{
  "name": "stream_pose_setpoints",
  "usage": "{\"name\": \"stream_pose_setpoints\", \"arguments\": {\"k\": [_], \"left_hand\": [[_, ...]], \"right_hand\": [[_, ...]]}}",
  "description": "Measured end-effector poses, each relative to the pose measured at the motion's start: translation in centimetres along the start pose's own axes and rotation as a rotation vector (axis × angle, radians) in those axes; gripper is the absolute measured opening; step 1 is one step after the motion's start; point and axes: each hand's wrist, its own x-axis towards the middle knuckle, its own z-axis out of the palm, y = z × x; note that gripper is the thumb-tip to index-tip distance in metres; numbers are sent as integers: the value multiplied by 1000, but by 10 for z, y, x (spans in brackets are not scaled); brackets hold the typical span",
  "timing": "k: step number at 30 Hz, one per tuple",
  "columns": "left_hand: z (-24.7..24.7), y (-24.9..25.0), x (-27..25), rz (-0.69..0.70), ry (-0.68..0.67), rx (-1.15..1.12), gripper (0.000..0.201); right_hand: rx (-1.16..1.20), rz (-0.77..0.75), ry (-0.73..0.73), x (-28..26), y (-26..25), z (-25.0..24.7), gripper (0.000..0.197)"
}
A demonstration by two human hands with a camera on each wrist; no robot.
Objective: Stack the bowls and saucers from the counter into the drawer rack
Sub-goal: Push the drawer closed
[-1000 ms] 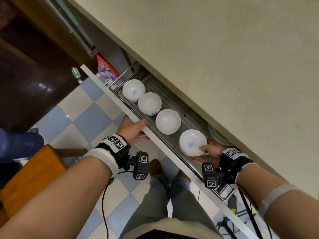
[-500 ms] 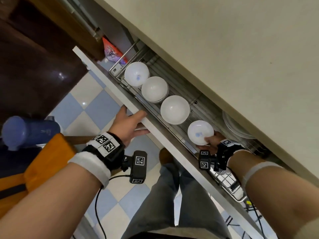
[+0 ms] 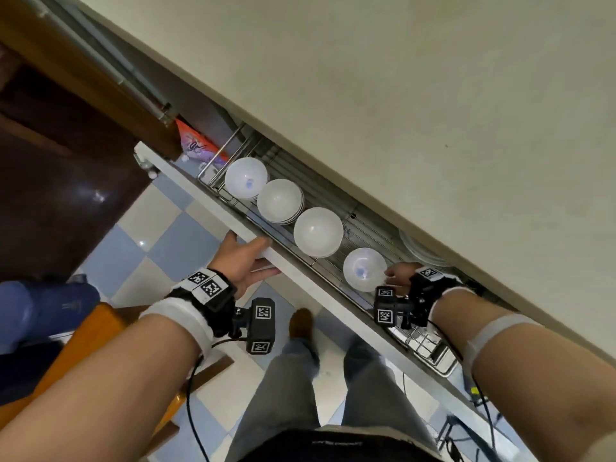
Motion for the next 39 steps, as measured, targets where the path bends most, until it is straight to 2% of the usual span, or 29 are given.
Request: {"name": "stream_pose_setpoints", "arguments": {"k": [2, 3, 5, 6, 7, 8, 9, 11, 15, 18, 21, 23, 24, 27, 31, 39], "left_hand": [[0, 5, -6, -9, -33, 18, 40], [-3, 6, -8, -17, -53, 41, 48], [-8, 10, -12, -41, -100, 100, 79], [-11, 11, -11, -55, -120, 126, 87], [-14, 14, -7, -65, -147, 166, 80], [-17, 18, -3, -65, -178, 204, 62], [-20, 23, 1, -73, -208, 250, 56], [-29, 36, 12, -75, -254, 293, 55], [-50, 67, 32, -22, -266, 227, 49], [-62, 82, 40, 1, -258, 190, 35], [-65, 91, 41, -52, -294, 139, 39], [-64, 95, 42, -68, -322, 141, 41], [-64, 96, 43, -66, -341, 141, 41], [-60, 102, 42, -66, -383, 159, 40], [-48, 110, 43, -61, -410, 173, 34], [-14, 122, 60, -10, -424, 213, 55]], "right_hand": [[32, -11, 39, -13, -5, -3, 18], [64, -11, 79, -23, -8, -3, 17], [166, -17, 96, -54, -13, 7, 16], [217, -25, 99, -75, -15, 16, 17], [245, -29, 93, -96, -15, 24, 19], [278, -47, 93, -116, -13, 30, 19], [300, -64, 122, -135, -10, 38, 18], [366, -116, 190, -165, 0, 49, 21], [435, -114, 222, -199, 31, 84, 48], [560, -70, 291, -203, 55, 114, 45], [848, -183, 387, -197, 60, 138, 31], [967, -270, 390, -191, 57, 147, 13], [993, -292, 384, -187, 55, 150, 12], [1101, -319, 391, -180, 50, 152, 16], [1101, -336, 435, -171, 34, 144, 44], [1254, -404, 537, -150, 1, 121, 61]]}}
